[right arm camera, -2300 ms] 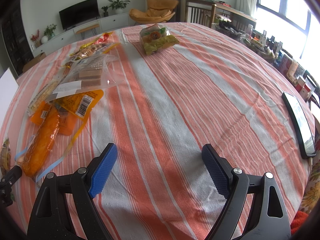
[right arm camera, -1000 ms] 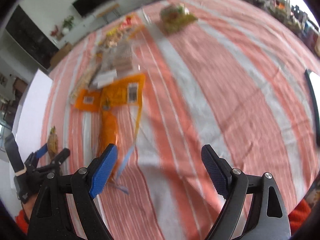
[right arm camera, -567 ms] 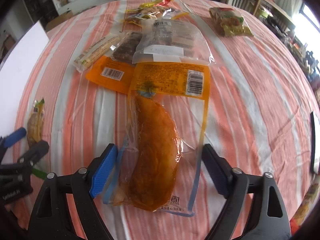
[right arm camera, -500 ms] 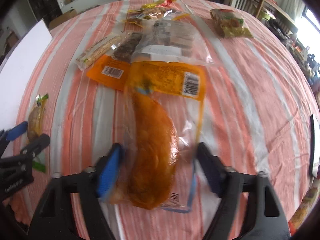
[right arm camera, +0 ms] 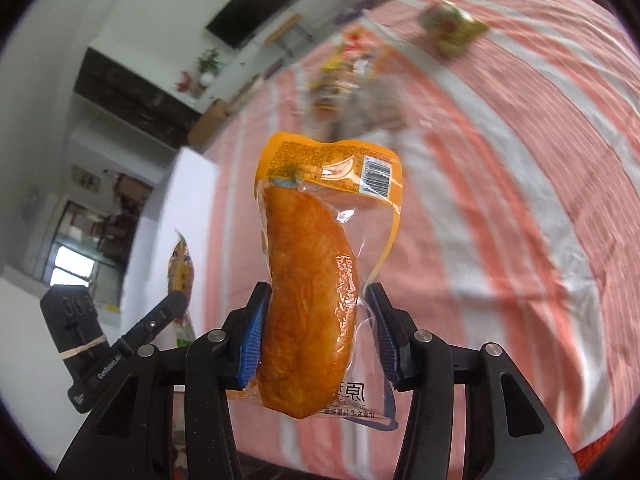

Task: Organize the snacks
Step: 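Carry both bags to the box and open both tools to drop them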

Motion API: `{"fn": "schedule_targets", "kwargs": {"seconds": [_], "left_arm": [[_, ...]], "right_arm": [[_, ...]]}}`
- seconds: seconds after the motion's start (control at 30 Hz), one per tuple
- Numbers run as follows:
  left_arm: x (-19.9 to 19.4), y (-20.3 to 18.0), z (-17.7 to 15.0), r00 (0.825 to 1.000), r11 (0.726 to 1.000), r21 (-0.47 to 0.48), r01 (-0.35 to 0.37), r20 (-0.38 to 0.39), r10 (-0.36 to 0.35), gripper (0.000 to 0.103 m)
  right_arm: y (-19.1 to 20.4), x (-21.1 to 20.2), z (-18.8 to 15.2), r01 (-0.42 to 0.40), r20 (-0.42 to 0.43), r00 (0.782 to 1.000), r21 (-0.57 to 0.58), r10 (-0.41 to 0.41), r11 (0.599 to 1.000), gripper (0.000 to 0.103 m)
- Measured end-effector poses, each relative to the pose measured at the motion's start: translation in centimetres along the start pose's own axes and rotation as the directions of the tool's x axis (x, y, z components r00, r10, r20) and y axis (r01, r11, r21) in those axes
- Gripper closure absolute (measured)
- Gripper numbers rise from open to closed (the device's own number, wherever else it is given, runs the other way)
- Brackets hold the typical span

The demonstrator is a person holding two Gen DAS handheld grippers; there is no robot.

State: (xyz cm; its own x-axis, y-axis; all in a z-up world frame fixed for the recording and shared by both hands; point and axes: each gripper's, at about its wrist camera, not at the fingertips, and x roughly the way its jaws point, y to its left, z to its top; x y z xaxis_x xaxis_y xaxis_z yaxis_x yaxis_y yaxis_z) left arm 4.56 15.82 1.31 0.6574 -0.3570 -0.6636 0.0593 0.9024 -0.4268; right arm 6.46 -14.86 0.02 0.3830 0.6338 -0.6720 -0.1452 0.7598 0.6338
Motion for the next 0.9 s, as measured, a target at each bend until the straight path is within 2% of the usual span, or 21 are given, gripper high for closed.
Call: {"fn": "schedule_targets", "kwargs": {"seconds": [0.13, 0.27, 0.33, 0.37, 0.4, 0.43, 0.5, 0.53, 0.6, 0.67, 0.7, 0.8, 0.83, 0.9], "left_arm": [[-6.2, 3.2, 1.2, 0.989, 0.994, -0.027, -0.106, 0.099, 0.108, 0.050], [-11.0, 8.6, 0.9, 0.949, 0.956, -0.119, -0.269, 0.136, 0.284, 0.049], [-12.6, 11.9, 0.2, 0.917, 0.914, -0.202, -0.352, 0.123, 0.380, 0.046], [-13.3, 13.7, -0.3, 0.891, 0.881, -0.243, -0.407, 0.107, 0.441, 0.042], [-13.6, 14.9, -0.6, 0.874, 0.857, -0.266, -0.441, 0.089, 0.477, 0.029], [-13.9, 16.4, -1.0, 0.855, 0.830, -0.293, -0.474, 0.073, 0.514, 0.021], [-14.9, 18.2, -2.2, 0.815, 0.777, -0.344, -0.526, 0.055, 0.576, 0.021], [-15.3, 18.8, -2.6, 0.806, 0.764, -0.360, -0.536, 0.051, 0.589, 0.021], [-15.9, 18.8, -3.4, 0.813, 0.769, -0.382, -0.512, 0.073, 0.577, 0.021], [-15.6, 17.8, -3.6, 0.829, 0.793, -0.372, -0.482, 0.098, 0.550, 0.021], [-15.0, 16.8, -3.5, 0.844, 0.814, -0.355, -0.460, 0.110, 0.525, 0.021], [-13.2, 13.7, -3.0, 0.899, 0.888, -0.277, -0.367, 0.142, 0.415, 0.021], [-12.1, 12.1, -2.6, 0.919, 0.914, -0.241, -0.328, 0.144, 0.368, 0.020], [-9.2, 8.2, -2.2, 0.956, 0.957, -0.154, -0.245, 0.127, 0.265, 0.017]], "right_arm": [[9.1, 0.4, 0.3, -0.102, -0.013, 0.995, -0.167, 0.102, 0.981, 0.052], [19.5, 3.0, -0.2, -0.228, -0.105, 0.973, -0.333, 0.205, 0.915, 0.051], [24.3, 5.1, -1.3, -0.264, -0.149, 0.964, -0.413, 0.221, 0.872, 0.050], [26.4, 6.5, -1.6, -0.277, -0.161, 0.960, -0.446, 0.228, 0.851, 0.046], [28.3, 7.8, -2.0, -0.298, -0.169, 0.954, -0.472, 0.246, 0.830, 0.033], [30.0, 9.4, -2.5, -0.325, -0.185, 0.946, -0.487, 0.268, 0.811, 0.028], [31.9, 12.2, -2.8, -0.305, -0.216, 0.950, -0.502, 0.224, 0.809, 0.026], [32.3, 13.2, -2.7, -0.278, -0.220, 0.957, -0.513, 0.189, 0.812, 0.026], [31.5, 13.0, -2.4, -0.269, -0.184, 0.962, -0.516, 0.201, 0.813, 0.025], [29.5, 12.4, -2.1, -0.237, -0.130, 0.972, -0.523, 0.198, 0.819, 0.022], [27.8, 11.8, -1.8, -0.198, -0.103, 0.980, -0.528, 0.169, 0.826, 0.022], [21.9, 11.8, -1.7, -0.007, -0.001, 1.000, -0.540, 0.008, 0.842, 0.022], [19.0, 12.1, -1.5, 0.086, 0.045, 0.996, -0.536, -0.074, 0.840, 0.022], [13.5, 12.7, -1.0, 0.252, 0.110, 0.967, -0.506, -0.228, 0.825, 0.022]]}}
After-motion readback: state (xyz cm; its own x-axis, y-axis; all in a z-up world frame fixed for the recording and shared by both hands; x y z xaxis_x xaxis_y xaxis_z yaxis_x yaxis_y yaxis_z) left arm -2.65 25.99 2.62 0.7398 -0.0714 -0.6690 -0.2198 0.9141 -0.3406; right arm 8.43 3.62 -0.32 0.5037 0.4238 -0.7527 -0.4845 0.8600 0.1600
